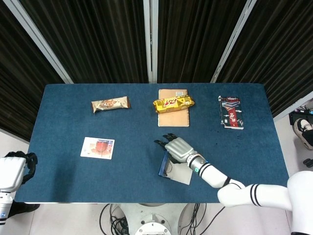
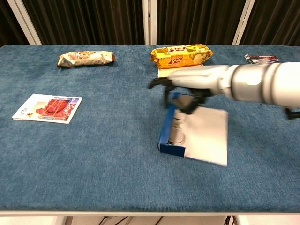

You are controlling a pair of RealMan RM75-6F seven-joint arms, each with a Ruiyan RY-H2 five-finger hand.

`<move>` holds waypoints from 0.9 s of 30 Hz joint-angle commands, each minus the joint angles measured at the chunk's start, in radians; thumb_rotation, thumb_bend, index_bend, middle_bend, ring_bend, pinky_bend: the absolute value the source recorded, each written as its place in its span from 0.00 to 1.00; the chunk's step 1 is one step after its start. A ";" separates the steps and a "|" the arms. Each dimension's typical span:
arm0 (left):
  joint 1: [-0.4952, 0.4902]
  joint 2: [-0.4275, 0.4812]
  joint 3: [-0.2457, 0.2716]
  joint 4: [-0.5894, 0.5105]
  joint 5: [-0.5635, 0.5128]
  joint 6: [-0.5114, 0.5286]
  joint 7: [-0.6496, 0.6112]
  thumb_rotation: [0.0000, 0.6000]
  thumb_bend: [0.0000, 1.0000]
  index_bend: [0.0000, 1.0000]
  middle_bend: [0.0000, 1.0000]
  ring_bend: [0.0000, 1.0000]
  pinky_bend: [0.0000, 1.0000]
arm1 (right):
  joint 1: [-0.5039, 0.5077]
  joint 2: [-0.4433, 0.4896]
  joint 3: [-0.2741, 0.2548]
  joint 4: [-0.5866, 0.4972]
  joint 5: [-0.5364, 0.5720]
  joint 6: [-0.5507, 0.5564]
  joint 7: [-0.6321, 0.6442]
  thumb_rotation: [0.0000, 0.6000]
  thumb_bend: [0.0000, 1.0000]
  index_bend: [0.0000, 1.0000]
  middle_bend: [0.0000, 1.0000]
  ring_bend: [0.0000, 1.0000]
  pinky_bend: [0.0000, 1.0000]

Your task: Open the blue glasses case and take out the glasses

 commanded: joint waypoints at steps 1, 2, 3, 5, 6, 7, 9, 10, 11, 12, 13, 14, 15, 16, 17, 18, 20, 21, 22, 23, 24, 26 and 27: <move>0.000 0.000 0.000 0.000 0.000 0.000 0.000 1.00 0.58 0.67 0.63 0.45 0.45 | -0.054 0.077 -0.048 -0.063 0.000 0.035 0.014 1.00 0.68 0.00 0.33 0.00 0.00; 0.000 0.000 0.000 0.000 0.000 0.000 0.000 1.00 0.58 0.67 0.63 0.45 0.45 | -0.064 0.097 -0.058 -0.078 -0.003 0.035 0.021 1.00 0.66 0.00 0.33 0.00 0.00; 0.000 0.000 0.000 0.000 0.000 -0.001 0.000 1.00 0.58 0.67 0.63 0.45 0.45 | -0.076 0.121 -0.069 -0.096 -0.007 0.033 0.031 1.00 0.65 0.00 0.33 0.00 0.00; -0.001 0.000 0.000 -0.001 0.000 -0.001 0.001 1.00 0.58 0.67 0.63 0.45 0.45 | -0.087 0.156 -0.083 -0.123 -0.017 0.025 0.043 1.00 0.61 0.00 0.33 0.00 0.00; 0.000 0.000 0.000 -0.001 0.000 -0.001 0.001 1.00 0.58 0.67 0.63 0.45 0.45 | -0.094 0.171 -0.087 -0.137 -0.030 0.024 0.053 1.00 0.57 0.00 0.33 0.00 0.00; 0.000 0.000 0.000 -0.001 0.000 -0.001 0.002 1.00 0.58 0.67 0.63 0.45 0.45 | -0.099 0.177 -0.088 -0.141 -0.042 0.026 0.060 1.00 0.54 0.01 0.33 0.00 0.00; -0.001 0.000 0.000 -0.002 -0.001 -0.001 0.003 1.00 0.58 0.67 0.63 0.45 0.45 | -0.109 0.171 -0.083 -0.134 -0.077 0.039 0.078 1.00 0.49 0.05 0.32 0.00 0.00; 0.000 0.000 0.000 -0.002 -0.001 -0.001 0.004 1.00 0.58 0.67 0.63 0.45 0.45 | -0.112 0.163 -0.080 -0.125 -0.092 0.043 0.087 1.00 0.48 0.07 0.31 0.00 0.00; 0.000 0.000 0.000 -0.002 -0.001 0.000 0.004 1.00 0.58 0.67 0.63 0.45 0.45 | -0.115 0.154 -0.076 -0.116 -0.105 0.044 0.096 1.00 0.47 0.10 0.30 0.00 0.00; 0.001 0.000 0.000 -0.002 -0.001 0.000 0.003 1.00 0.58 0.67 0.63 0.45 0.45 | -0.116 0.140 -0.072 -0.101 -0.121 0.043 0.106 1.00 0.47 0.11 0.30 0.00 0.00; 0.001 0.000 0.000 -0.002 -0.001 0.001 0.003 1.00 0.58 0.67 0.63 0.45 0.45 | -0.115 0.129 -0.071 -0.088 -0.131 0.040 0.111 1.00 0.47 0.12 0.29 0.00 0.00; 0.001 0.000 0.000 -0.002 -0.001 0.001 0.002 1.00 0.58 0.67 0.63 0.45 0.45 | -0.113 0.119 -0.070 -0.076 -0.138 0.034 0.114 1.00 0.46 0.14 0.28 0.00 0.00; 0.000 0.000 0.000 -0.001 -0.001 0.000 0.001 1.00 0.58 0.67 0.63 0.45 0.45 | -0.110 0.106 -0.069 -0.061 -0.144 0.026 0.117 1.00 0.46 0.17 0.27 0.00 0.00; 0.000 0.000 0.000 -0.001 -0.002 -0.001 0.000 1.00 0.58 0.67 0.63 0.45 0.45 | -0.109 0.097 -0.068 -0.052 -0.148 0.021 0.119 1.00 0.45 0.18 0.27 0.00 0.00; 0.000 0.000 0.000 -0.001 -0.002 -0.001 0.000 1.00 0.58 0.67 0.63 0.45 0.45 | -0.108 0.089 -0.067 -0.044 -0.151 0.019 0.122 1.00 0.45 0.20 0.26 0.00 0.00; 0.000 0.001 0.000 -0.001 -0.002 -0.001 -0.001 1.00 0.58 0.67 0.63 0.45 0.45 | -0.108 0.081 -0.065 -0.036 -0.156 0.018 0.125 1.00 0.45 0.22 0.26 0.00 0.00; 0.000 0.000 0.000 0.000 -0.002 -0.002 -0.001 1.00 0.58 0.67 0.63 0.45 0.45 | -0.111 0.072 -0.063 -0.026 -0.162 0.020 0.131 1.00 0.45 0.26 0.26 0.00 0.00; 0.000 0.000 0.000 0.000 -0.002 -0.002 -0.002 1.00 0.58 0.67 0.63 0.45 0.45 | -0.112 0.070 -0.062 -0.021 -0.164 0.019 0.133 1.00 0.45 0.28 0.26 0.00 0.00; 0.000 0.001 0.000 0.000 -0.001 -0.002 -0.002 1.00 0.58 0.67 0.63 0.45 0.45 | -0.113 0.069 -0.062 -0.019 -0.165 0.018 0.135 1.00 0.45 0.29 0.26 0.00 0.00; 0.000 0.001 0.000 0.000 -0.001 -0.001 -0.002 1.00 0.58 0.67 0.63 0.45 0.45 | -0.114 0.069 -0.063 -0.017 -0.165 0.017 0.136 1.00 0.45 0.30 0.26 0.00 0.00; 0.000 0.001 0.000 0.000 -0.001 -0.001 -0.002 1.00 0.58 0.67 0.63 0.45 0.45 | -0.115 0.069 -0.063 -0.015 -0.164 0.015 0.137 1.00 0.45 0.31 0.26 0.00 0.00; 0.000 0.001 0.000 0.000 -0.001 -0.001 -0.002 1.00 0.58 0.67 0.63 0.45 0.45 | -0.117 0.069 -0.063 -0.012 -0.164 0.015 0.137 1.00 0.45 0.32 0.26 0.00 0.00; 0.000 0.001 0.000 0.000 0.000 -0.001 -0.002 1.00 0.58 0.67 0.63 0.45 0.45 | -0.118 0.069 -0.063 -0.010 -0.163 0.014 0.136 1.00 0.45 0.33 0.26 0.00 0.00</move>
